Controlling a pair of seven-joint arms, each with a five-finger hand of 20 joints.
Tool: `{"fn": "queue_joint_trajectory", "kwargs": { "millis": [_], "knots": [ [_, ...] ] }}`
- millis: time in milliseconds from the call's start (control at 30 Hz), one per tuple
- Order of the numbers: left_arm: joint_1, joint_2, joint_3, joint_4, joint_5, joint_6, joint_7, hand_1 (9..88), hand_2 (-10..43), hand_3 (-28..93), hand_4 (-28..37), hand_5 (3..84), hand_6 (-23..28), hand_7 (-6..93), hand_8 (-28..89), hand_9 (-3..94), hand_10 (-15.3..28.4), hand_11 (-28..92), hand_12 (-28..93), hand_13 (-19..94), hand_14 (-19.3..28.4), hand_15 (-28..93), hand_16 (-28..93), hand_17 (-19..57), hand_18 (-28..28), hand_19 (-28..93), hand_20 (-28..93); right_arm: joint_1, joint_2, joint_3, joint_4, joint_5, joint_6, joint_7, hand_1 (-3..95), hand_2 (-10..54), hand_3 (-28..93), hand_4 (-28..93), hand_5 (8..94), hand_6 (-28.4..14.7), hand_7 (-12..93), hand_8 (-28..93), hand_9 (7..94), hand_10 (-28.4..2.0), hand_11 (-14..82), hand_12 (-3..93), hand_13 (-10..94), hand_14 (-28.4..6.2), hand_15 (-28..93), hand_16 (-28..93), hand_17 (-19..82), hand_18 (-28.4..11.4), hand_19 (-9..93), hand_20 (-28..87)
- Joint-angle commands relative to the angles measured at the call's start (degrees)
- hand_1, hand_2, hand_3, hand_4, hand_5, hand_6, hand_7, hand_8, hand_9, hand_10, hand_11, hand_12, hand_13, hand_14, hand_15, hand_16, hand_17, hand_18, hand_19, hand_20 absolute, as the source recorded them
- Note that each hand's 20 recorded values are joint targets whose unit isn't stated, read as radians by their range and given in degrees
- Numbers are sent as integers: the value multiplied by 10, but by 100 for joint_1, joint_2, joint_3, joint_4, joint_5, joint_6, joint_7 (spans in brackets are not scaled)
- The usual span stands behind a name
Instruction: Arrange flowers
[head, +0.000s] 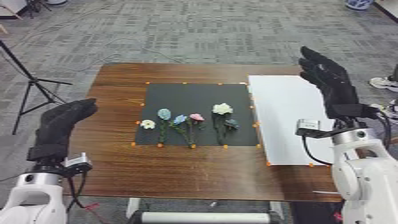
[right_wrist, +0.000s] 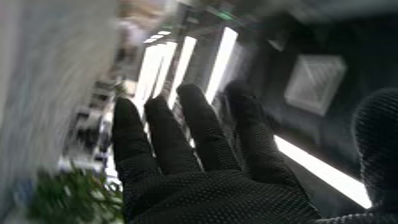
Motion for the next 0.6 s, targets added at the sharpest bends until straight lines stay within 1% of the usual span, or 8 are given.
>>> {"fn": "queue_joint_trajectory", "kwargs": {
  "millis": [33,100,167,267,333,467,533,600],
  "knots": [
    [40,-343,238,-115,290,-114,211,295,21,675,-172,564,1,188,-87,541,145,214,117,413,169,192,-18,91,95,27,174,-444,-1091,18,3,1585,-737,-495,41,59,704,-171,350,-20,50,-69,357,-146,27,103,216,-153,8,164,91,-168,169,228],
    [30,-393,276,-143,250,-60,280,295,21,675,-172,564,1,189,-88,541,146,214,117,413,169,192,-18,91,95,27,175,-528,-1088,79,-49,1479,-780,-490,41,62,703,-173,356,-22,53,-68,358,-145,29,103,221,-154,12,164,93,-169,171,228],
    [69,-468,274,-189,259,-110,346,295,22,675,-172,563,1,187,-88,542,146,213,117,413,170,192,-17,92,91,25,174,-631,-1124,147,-110,1433,-844,-430,42,64,704,-171,376,-26,57,-68,368,-147,33,105,232,-160,22,165,97,-170,176,229],
    [146,-521,241,-268,324,-174,388,295,23,674,-172,560,0,184,-88,542,146,213,117,416,170,192,-18,97,84,25,174,-765,-1167,195,-158,1420,-912,-343,52,67,704,-167,402,-30,65,-68,384,-153,39,109,253,-169,37,167,109,-177,181,231],
    [156,-506,213,-287,313,-189,391,295,24,673,-171,560,0,184,-87,543,146,213,117,417,170,192,-18,98,82,25,175,-795,-1117,150,-134,1499,-894,-251,55,67,705,-165,412,-30,68,-67,390,-150,40,110,260,-172,42,167,112,-181,185,233],
    [85,-473,214,-274,301,-237,385,294,23,675,-170,561,1,184,-87,544,146,213,118,418,170,193,-18,98,82,25,175,-735,-1089,164,-62,1387,-1103,-128,59,68,704,-164,417,-30,71,-67,396,-152,41,111,269,-178,52,170,114,-186,191,237],
    [67,-469,219,-276,342,-286,387,294,23,675,-171,562,1,183,-87,544,146,213,118,418,170,193,-19,96,84,24,174,-737,-1072,158,-54,1384,-1173,-93,62,69,704,-163,421,-30,72,-68,398,-154,41,112,270,-180,55,171,113,-187,195,239],
    [83,-478,207,-287,350,-316,395,293,23,675,-171,562,1,184,-86,544,146,213,118,417,170,192,-19,95,84,23,174,-724,-1082,168,-36,1387,-1277,-58,65,70,702,-162,422,-31,72,-68,398,-154,41,113,270,-181,56,171,113,-187,197,239]
  ]
}}
